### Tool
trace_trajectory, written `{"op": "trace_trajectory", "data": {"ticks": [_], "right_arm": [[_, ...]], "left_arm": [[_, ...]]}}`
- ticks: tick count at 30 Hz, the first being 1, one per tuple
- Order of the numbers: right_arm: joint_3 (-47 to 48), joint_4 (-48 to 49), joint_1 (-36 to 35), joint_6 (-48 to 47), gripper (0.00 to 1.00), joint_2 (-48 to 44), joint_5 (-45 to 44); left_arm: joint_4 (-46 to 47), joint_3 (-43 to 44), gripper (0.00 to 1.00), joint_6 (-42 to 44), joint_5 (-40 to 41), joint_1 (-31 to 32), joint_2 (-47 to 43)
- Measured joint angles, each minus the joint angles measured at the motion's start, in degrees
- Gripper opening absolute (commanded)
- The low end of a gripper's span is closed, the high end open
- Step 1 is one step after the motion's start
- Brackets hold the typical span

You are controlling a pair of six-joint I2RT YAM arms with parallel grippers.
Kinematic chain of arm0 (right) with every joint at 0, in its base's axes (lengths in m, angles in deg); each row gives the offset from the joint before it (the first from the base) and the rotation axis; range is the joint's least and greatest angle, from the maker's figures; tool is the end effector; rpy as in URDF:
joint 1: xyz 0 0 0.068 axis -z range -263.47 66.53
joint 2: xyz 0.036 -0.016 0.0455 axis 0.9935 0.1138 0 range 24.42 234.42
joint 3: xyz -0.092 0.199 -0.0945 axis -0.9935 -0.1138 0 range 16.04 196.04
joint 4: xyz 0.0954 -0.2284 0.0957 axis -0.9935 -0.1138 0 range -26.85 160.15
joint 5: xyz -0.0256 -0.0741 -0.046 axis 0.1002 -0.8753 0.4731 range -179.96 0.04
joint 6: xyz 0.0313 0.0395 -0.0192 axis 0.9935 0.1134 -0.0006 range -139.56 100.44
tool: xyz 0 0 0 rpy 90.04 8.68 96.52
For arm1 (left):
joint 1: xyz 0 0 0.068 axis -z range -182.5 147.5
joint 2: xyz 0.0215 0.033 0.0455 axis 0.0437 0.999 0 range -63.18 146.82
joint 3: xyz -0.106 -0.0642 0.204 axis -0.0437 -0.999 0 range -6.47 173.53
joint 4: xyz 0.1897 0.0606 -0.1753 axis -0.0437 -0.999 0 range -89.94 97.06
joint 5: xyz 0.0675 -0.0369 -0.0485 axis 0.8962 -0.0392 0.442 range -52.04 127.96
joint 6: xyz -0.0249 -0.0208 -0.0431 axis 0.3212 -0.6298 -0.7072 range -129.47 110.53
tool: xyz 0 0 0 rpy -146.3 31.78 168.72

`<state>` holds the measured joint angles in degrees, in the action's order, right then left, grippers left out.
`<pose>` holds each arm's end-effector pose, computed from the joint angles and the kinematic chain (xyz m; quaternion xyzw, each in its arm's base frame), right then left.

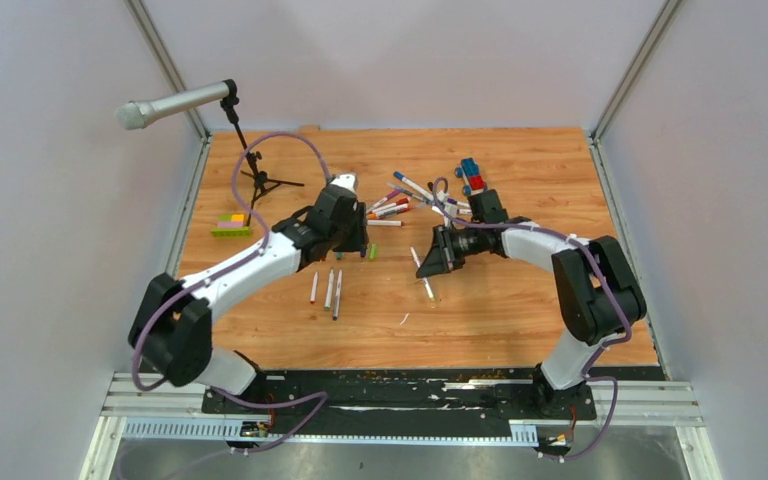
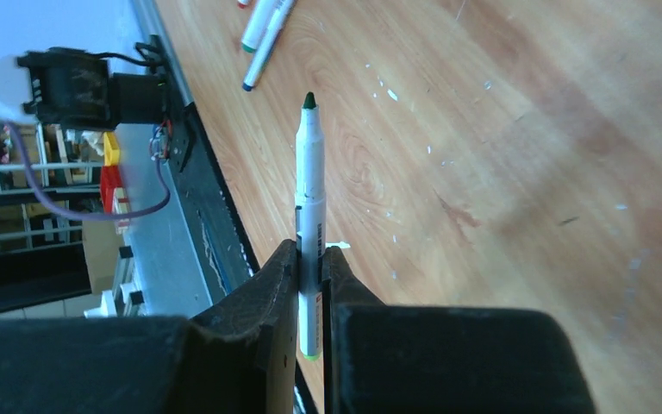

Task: Open the pen caps
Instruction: Place the pen at the center of the board.

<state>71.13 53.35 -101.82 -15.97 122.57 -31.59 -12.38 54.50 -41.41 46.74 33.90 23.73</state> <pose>0.2960 0.1303 0.1334 -0.2341 0.8198 0.5054 0.1333 0.2726 -0.1942 0.2090 0.0069 0.9229 -0.1541 0.3529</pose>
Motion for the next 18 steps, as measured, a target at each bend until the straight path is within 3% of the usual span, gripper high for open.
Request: {"op": "trace_trajectory", "data": {"ticks": [9, 18], "right_arm": [[-0.7, 4.8, -17.4, 19.4, 0.0, 0.4, -18.7], [4.8, 6.0, -23.3, 32.3, 0.03, 9.8, -23.9]], "left_arm": [[-2.5, -17.3, 0.55, 1.2, 4.9, 0.0, -23.4], [-6.9, -25.9, 0.57, -1.2, 8.5, 0.0, -44.7]]}}
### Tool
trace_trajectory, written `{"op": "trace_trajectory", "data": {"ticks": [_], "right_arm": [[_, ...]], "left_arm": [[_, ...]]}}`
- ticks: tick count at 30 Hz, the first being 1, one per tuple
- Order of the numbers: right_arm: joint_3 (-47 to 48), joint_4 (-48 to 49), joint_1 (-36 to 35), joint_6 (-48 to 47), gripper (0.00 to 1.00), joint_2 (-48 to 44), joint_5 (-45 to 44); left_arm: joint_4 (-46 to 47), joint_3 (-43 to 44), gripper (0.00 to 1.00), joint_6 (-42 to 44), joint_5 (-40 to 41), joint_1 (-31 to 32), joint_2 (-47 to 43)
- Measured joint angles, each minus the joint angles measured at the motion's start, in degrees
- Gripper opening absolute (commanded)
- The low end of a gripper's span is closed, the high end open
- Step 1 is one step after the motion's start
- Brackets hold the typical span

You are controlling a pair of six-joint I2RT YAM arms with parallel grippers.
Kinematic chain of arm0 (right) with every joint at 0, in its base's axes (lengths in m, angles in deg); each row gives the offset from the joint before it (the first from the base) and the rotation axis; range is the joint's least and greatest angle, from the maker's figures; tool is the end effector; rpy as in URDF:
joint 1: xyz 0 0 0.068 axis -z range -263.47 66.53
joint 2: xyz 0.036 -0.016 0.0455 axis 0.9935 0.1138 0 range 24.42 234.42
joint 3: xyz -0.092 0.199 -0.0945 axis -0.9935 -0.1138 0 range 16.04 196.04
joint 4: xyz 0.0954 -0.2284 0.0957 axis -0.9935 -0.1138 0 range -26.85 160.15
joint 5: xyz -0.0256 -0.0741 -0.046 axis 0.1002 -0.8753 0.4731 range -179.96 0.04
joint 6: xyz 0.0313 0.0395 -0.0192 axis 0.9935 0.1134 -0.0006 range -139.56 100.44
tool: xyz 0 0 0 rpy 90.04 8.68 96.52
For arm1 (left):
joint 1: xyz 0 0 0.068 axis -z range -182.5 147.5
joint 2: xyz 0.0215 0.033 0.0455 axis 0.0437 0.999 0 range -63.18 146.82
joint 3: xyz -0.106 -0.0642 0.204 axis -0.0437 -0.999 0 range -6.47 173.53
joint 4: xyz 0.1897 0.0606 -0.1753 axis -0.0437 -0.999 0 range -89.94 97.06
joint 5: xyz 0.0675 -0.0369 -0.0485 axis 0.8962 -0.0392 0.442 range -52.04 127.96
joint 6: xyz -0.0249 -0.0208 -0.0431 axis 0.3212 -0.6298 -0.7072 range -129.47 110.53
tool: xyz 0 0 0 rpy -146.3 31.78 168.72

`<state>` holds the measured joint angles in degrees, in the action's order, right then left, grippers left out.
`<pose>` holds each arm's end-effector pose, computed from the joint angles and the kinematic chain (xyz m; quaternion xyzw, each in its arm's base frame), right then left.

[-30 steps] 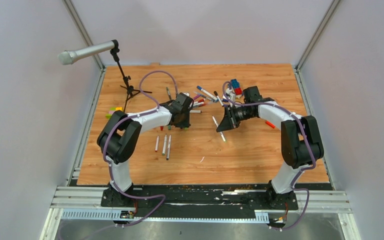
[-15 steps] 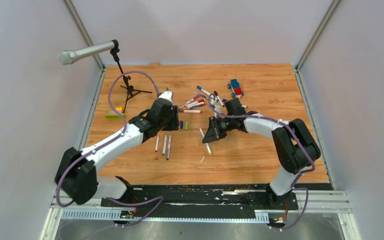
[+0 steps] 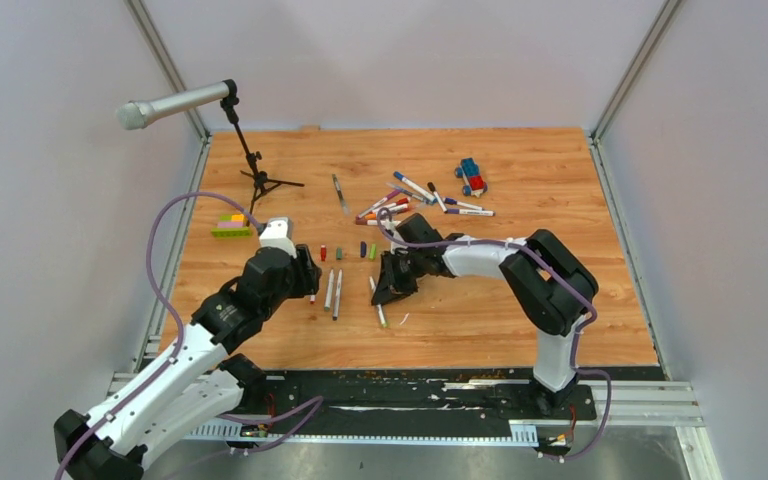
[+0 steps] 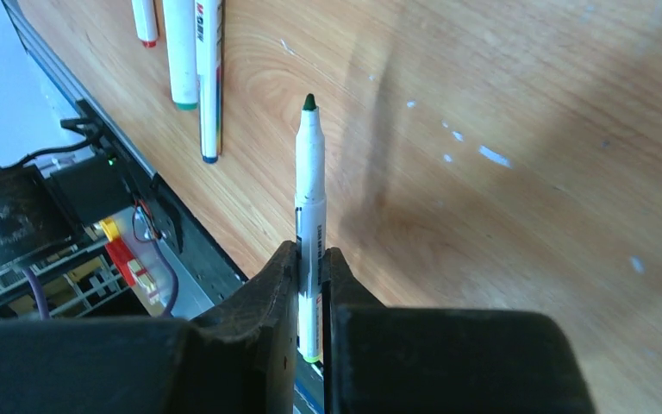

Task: Open the pen caps
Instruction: Place the pen at the center of the board.

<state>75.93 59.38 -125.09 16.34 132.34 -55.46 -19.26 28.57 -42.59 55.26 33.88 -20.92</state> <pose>0.2520 0.2511 0.0975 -0.1256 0.9147 0.3835 0.0215 0.1637 -0.1074 0.2357 -0.0463 0.8727 -0.1578 0.4597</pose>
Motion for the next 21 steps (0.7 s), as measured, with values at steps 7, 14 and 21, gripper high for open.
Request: {"op": "trace_trajectory", "data": {"ticks": [7, 14, 21], "right_arm": [[3.8, 1.9, -4.6, 6.5, 0.07, 1.2, -6.5], [6.2, 2.7, -6.8, 11.1, 0.14, 3.5, -15.3], [7.0, 2.6, -7.1, 13.5, 0.41, 4.3, -19.3]], "left_arm": [[-2.4, -1.9, 0.57, -1.8, 1.2, 0.0, -3.6], [-4.0, -2.0, 0.57, -2.5, 1.4, 0.0, -6.0], [-4.8, -2.3, 0.57, -2.6, 2.1, 0.0, -7.3]]}}
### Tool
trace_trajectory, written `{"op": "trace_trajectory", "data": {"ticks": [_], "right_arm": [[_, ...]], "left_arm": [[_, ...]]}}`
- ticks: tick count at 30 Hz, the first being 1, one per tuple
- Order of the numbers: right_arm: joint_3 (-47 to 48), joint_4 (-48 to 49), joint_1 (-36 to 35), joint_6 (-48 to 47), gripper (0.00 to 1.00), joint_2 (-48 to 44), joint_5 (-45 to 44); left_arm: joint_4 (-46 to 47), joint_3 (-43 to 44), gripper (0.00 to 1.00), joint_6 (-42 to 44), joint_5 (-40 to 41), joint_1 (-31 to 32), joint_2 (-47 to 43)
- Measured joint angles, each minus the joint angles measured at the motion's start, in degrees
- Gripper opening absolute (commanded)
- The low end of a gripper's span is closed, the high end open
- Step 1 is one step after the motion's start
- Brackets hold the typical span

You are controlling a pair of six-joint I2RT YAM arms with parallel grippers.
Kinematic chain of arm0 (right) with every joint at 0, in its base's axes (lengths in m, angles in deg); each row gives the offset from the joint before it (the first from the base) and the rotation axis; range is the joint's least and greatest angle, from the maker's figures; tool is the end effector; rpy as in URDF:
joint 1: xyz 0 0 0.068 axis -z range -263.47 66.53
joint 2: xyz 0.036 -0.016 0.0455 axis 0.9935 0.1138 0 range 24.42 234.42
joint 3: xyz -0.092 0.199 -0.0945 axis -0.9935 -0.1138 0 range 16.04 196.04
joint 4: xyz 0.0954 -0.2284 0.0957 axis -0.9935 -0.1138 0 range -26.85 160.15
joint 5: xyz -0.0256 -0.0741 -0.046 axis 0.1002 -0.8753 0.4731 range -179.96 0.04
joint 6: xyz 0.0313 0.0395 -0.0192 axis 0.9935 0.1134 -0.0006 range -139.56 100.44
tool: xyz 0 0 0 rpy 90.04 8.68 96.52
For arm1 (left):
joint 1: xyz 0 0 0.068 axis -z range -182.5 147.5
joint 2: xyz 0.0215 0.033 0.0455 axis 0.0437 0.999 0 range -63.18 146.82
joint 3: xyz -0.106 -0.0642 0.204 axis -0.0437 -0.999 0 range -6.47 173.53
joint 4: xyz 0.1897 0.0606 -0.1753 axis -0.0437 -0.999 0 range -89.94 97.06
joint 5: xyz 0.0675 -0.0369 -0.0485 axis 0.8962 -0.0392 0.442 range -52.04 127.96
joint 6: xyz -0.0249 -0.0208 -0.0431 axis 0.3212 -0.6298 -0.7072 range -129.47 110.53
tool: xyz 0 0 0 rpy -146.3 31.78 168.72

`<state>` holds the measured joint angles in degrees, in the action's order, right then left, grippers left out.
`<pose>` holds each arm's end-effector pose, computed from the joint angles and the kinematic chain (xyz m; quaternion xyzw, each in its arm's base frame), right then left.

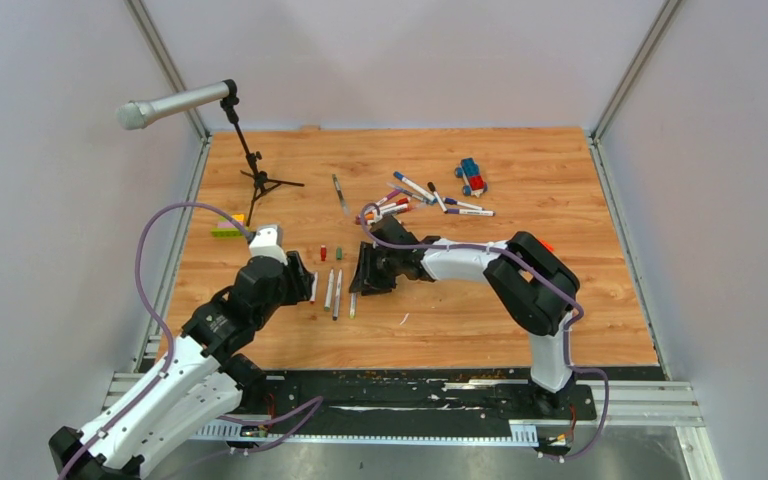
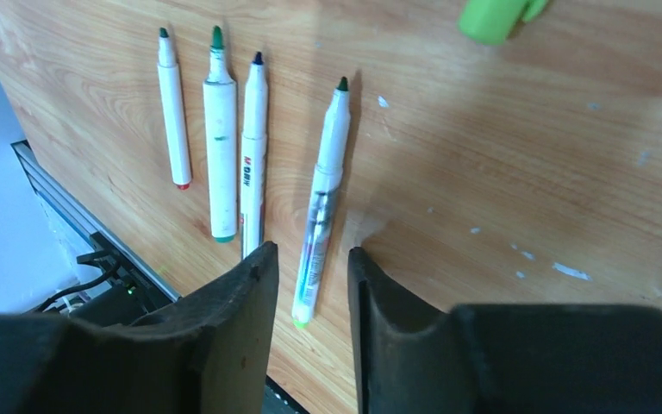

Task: Open the pen caps
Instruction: Place the pen at the center of the board, then pick up the pen from the center of the board.

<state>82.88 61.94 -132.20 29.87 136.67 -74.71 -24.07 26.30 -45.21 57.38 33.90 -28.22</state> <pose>0.2491 0.2983 0.1026 -0.0357 0.9419 0.3164 0.1074 0.1470 -0.0936 0.2358 -0.0750 0.8680 -0.1556 0.4655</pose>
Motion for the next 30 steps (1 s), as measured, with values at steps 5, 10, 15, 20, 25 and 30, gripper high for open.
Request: {"op": "trace_trajectory", "data": {"ticks": [5, 10, 15, 20, 25, 30], "right_arm": [[0.3, 1.3, -0.2, 0.7, 0.43, 0.1, -0.8], [0.3, 2.2, -0.3, -0.2, 0.43, 0.0, -1.8], [-1.4, 2.6, -0.3, -5.3, 0.43, -1.9, -2.1], [-3.9, 2.4, 0.8, -16.6, 0.45, -8.9, 1.2], [-5.0, 0.7, 8.2, -38.2, 0.72, -20.5, 13.2], [-8.3, -3.9, 22.2, -58.2, 0.83, -32.2, 21.6]], "left_arm": [[-0.9, 0.0, 0.57, 0.1, 0.4, 0.0, 0.0], [-1.3, 0.0, 0.57, 0.1, 0.6, 0.0, -0.2], [-1.4, 0.0, 0.58, 0.1, 0.5, 0.0, -1.4], [-1.2, -0.1, 0.78, 0.7, -0.4, 0.0, -3.4], [1.8, -2.8, 1.0, 1.7, -2.9, 0.0, -5.9], [6.8, -7.6, 1.0, 1.2, -6.7, 0.0, -6.3]]}}
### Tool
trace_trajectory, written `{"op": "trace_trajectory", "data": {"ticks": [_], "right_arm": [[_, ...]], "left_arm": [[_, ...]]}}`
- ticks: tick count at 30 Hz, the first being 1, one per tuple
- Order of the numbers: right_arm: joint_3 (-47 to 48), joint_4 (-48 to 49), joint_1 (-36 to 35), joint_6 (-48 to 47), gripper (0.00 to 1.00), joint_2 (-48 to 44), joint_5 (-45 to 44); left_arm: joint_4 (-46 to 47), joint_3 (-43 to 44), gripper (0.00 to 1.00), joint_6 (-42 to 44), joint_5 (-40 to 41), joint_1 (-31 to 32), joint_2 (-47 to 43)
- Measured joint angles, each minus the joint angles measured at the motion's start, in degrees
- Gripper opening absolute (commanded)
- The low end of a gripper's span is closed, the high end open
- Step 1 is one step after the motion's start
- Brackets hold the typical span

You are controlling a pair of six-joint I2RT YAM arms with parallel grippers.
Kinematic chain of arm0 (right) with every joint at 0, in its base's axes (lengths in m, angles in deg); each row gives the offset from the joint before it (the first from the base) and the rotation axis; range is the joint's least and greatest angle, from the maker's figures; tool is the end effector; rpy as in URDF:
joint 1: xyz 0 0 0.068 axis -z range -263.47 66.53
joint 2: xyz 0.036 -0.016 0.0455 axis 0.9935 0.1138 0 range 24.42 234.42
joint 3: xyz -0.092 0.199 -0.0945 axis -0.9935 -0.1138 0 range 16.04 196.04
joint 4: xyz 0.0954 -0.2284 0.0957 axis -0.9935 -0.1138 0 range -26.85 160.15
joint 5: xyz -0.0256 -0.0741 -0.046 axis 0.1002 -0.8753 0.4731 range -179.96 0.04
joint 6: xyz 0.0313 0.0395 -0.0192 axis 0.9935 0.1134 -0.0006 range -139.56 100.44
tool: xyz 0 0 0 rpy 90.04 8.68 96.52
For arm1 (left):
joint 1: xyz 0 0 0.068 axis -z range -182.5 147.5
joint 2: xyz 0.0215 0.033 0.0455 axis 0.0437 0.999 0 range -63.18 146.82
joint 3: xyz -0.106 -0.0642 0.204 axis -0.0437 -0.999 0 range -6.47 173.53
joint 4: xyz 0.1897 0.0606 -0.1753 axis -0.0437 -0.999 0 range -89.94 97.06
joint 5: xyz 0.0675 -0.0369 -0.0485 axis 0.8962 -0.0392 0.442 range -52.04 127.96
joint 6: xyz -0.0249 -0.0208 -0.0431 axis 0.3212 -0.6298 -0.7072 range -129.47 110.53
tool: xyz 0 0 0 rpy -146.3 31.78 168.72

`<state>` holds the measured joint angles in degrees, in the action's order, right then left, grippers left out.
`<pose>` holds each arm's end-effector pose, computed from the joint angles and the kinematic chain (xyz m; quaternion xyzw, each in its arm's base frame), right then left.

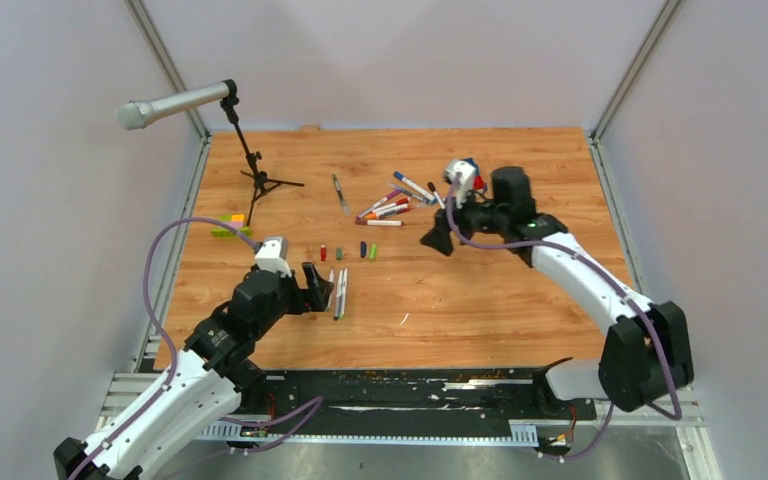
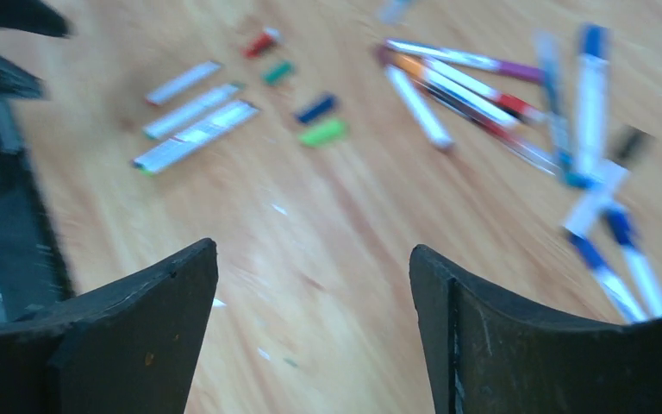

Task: Open the pen caps
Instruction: Pick up the pen from the center of the board.

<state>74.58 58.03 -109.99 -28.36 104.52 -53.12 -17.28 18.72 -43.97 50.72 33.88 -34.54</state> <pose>0.2766 0.1620 0.2462 -0.3959 0.7518 0.3442 0.3996 0.1399 -0.0932 0.2172 -0.0434 0.8518 -0.2203 0.4734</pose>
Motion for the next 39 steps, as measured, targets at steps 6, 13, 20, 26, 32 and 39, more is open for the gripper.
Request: {"op": "trace_trajectory", "data": {"ticks": [6, 13, 20, 26, 32, 39], "right_arm": [[-4.2, -5.7, 22.3, -11.9, 0.81, -3.8, -0.6], [6.0, -18.5, 37.0, -22.6, 0.77, 11.0, -3.9], [19.8, -30.6, 33.7, -33.6, 0.75, 23.1, -3.3], [32.5, -37.9, 28.0, -47.3, 0.67, 31.2, -0.8], [38.7, -44.0, 22.8, -63.4, 0.66, 36.5, 0.0], [49.0, -48.8, 19.6, -72.4, 0.55, 44.9, -1.0]], "left_arm": [[6.0, -3.4, 1.0, -1.0, -4.1, 0.0, 2.3], [8.1, -4.2, 1.0, -1.1, -6.4, 0.0, 2.3], [9.2, -6.6, 1.0, -1.2, -6.5, 0.0, -0.2], [9.2, -7.4, 1.0, -1.2, -6.3, 0.0, -0.2], [10.3, -7.5, 1.0, -1.2, -6.2, 0.0, 0.5], [11.0, -8.0, 1.0, -1.0, -5.8, 0.0, 1.4]]}}
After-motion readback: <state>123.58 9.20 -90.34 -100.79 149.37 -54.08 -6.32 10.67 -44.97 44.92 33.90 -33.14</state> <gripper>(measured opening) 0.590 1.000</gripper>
